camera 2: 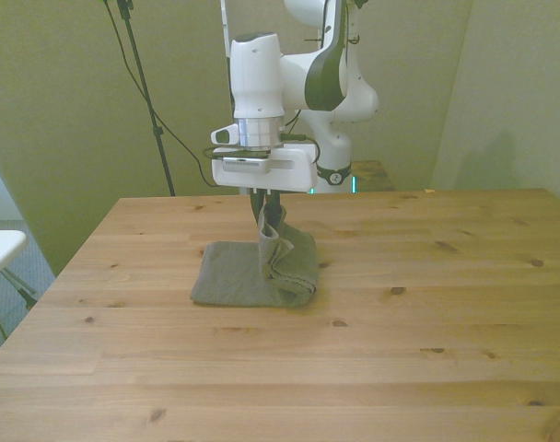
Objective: Fold the towel
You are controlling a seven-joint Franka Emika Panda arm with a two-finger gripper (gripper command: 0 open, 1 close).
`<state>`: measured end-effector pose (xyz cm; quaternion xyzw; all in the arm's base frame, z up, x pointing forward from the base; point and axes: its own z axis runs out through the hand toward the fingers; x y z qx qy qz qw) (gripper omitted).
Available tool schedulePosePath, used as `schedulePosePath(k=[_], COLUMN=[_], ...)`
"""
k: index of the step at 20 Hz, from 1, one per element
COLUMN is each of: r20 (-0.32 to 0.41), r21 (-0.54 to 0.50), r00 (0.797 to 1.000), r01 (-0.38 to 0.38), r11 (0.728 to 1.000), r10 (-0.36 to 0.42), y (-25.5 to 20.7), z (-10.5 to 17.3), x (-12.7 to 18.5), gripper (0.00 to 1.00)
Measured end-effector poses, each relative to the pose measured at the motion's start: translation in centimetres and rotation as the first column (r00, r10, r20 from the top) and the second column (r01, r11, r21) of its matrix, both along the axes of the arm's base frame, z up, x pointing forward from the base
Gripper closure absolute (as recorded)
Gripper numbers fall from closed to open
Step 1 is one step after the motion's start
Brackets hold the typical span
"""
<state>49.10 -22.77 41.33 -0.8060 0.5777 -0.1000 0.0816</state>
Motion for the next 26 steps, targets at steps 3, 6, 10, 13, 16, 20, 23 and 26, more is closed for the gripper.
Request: schedulePosePath(k=[3,6,10,13,16,20,23,26], r20=[0.003,0.01,0.026,0.018,0.009,0.011,0.016,0.02], r21=[0.007,0.006,0.028,0.029,0.027,0.024,0.029,0.036], r00=[1.0,0.999,0.998,0.998,0.999,0.999,0.999,0.999], r01=[0.016,0.035,0.053,0.051,0.041,0.035,0.034,0.031], r11=[1.0,0.999,0.998,0.998,0.999,0.999,0.999,0.999], r10=[-0.016,-0.035,-0.053,-0.052,-0.042,-0.035,-0.035,-0.032], y=[-1.6,-3.1,-5.3,-6.5,-6.7,-6.9,-6.9,-6.9], z=[-0.1,0.2,-0.1,-0.9,-1.5,-1.5,-1.5,-1.0], x=[-0.5,-1.1,-1.8,-1.8,-1.4,-1.4,-1.4,-1.5], gripper=[1.0,1.0,0.0,0.0,0.0,0.0,0.0,0.0])
